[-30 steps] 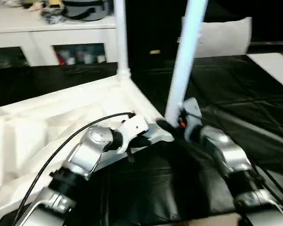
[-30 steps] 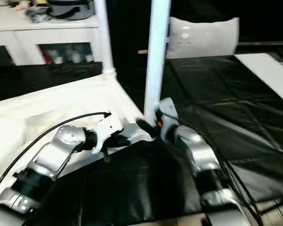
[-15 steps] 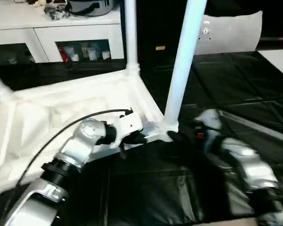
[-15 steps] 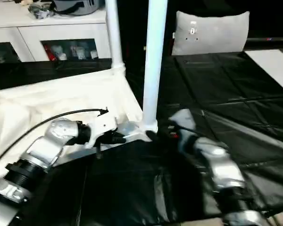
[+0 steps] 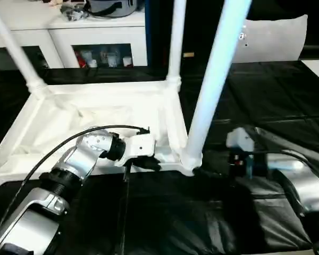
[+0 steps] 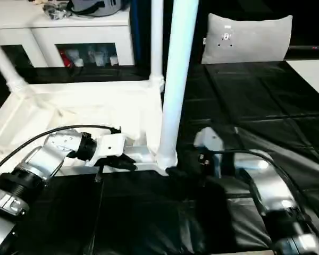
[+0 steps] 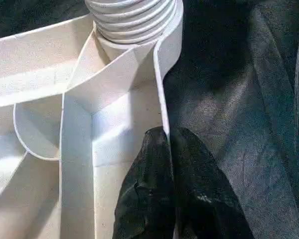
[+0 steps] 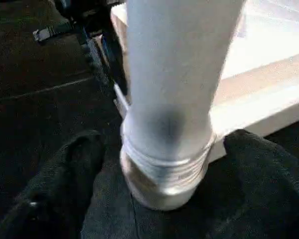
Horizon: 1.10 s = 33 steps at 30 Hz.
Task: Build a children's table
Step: Rotate leg to tighten
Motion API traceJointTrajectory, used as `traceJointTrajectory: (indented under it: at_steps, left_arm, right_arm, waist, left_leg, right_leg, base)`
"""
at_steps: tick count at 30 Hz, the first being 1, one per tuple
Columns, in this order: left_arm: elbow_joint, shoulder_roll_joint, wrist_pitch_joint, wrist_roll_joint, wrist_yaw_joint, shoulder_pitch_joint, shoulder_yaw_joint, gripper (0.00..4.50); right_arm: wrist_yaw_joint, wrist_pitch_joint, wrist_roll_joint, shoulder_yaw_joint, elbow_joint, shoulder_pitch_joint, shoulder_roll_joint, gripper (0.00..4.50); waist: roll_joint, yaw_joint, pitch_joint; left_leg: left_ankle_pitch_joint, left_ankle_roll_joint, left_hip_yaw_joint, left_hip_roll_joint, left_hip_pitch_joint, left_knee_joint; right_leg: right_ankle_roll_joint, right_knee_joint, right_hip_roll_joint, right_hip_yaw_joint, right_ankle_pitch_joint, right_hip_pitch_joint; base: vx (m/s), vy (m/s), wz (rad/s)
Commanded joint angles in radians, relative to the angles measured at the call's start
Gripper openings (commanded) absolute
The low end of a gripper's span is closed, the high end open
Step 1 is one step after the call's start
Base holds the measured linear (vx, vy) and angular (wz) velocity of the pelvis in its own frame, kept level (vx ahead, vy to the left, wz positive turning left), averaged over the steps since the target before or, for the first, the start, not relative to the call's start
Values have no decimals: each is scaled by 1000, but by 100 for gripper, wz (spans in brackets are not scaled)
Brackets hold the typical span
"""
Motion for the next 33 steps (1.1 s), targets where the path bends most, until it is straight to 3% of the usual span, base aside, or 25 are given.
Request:
traceJointTrajectory:
  at_steps: [1, 5, 12, 23, 27, 29, 31, 32, 33]
  left_arm:
    - [13, 2, -24, 35, -61, 11, -69, 0]
    - [31, -5, -49, 34, -75, 8, -67, 0]
    - [38, -1, -60, 36, -77, 6, -68, 0]
    - [45, -1, -53, 35, -76, 18, -57, 0]
    - [-17, -38, 106, -3, 6, 52, -8, 0]
    - [-93, -91, 248, -42, 86, 78, 32, 0]
    - [-110, -105, 277, -50, 103, 84, 39, 0]
    - [-148, -147, 349, -66, 159, 94, 58, 0]
    - [-167, -177, 391, -70, 200, 97, 68, 0]
  right_arm:
    - [14, 9, -4, 13, 18, -23, 6, 395]
    - [26, 12, -2, 25, 39, -38, 19, 373]
    - [35, 6, -6, 28, 68, -54, 38, 290]
    - [46, 14, -4, 37, 70, -42, 49, 272]
    - [-29, 111, 8, 29, 15, 17, 75, 271]
    - [-196, 152, -34, 14, 31, 36, 139, 270]
    - [-234, 163, -41, 8, 40, 36, 157, 269]
    - [-335, 187, -53, -11, 70, 31, 211, 268]
    - [-403, 196, -59, -26, 98, 21, 249, 266]
  waist:
    - [-8, -2, -61]
    - [-11, 2, -63]
    - [-13, 6, -63]
    - [-12, 7, -64]
    - [-10, 8, -61]
    - [-4, 3, -59]
    - [-6, -7, -48]
    - [-3, -17, -45]
    - [-4, -21, -41]
  left_leg:
    - [-203, 62, -29, 90, 27, -61]
    - [-170, 79, -27, 89, 25, -56]
    - [-169, 77, -28, 90, 24, -55]
    - [-177, 67, -28, 90, 24, -55]
    - [-180, 63, -28, 92, 25, -58]
    - [-219, 45, -30, 93, 28, -63]
    - [-301, 12, -34, 88, 31, -68]
    - [-361, -19, -37, 86, 35, -71]
    - [-391, -29, -40, 83, 34, -72]
  right_leg:
    - [-277, -59, -91, 35, -65, 32]
    - [-282, -54, -91, 33, -33, 34]
    - [-278, -52, -92, 32, -54, 34]
    - [-275, -51, -92, 31, -72, 34]
    - [-278, -52, -91, 31, -74, 34]
    - [-282, -54, -93, 33, -118, 28]
    - [-263, -69, -95, 34, -253, 24]
    - [-241, -74, -96, 36, -354, 18]
    - [-224, -80, -96, 34, -413, 16]
  base:
    - [0, 0, 0]
    - [0, 0, 0]
    - [0, 0, 0]
    - [0, 0, 0]
    - [0, 0, 0]
    - [0, 0, 0]
    - [0, 0, 0]
    - [0, 0, 0]
    - [-55, 14, -9]
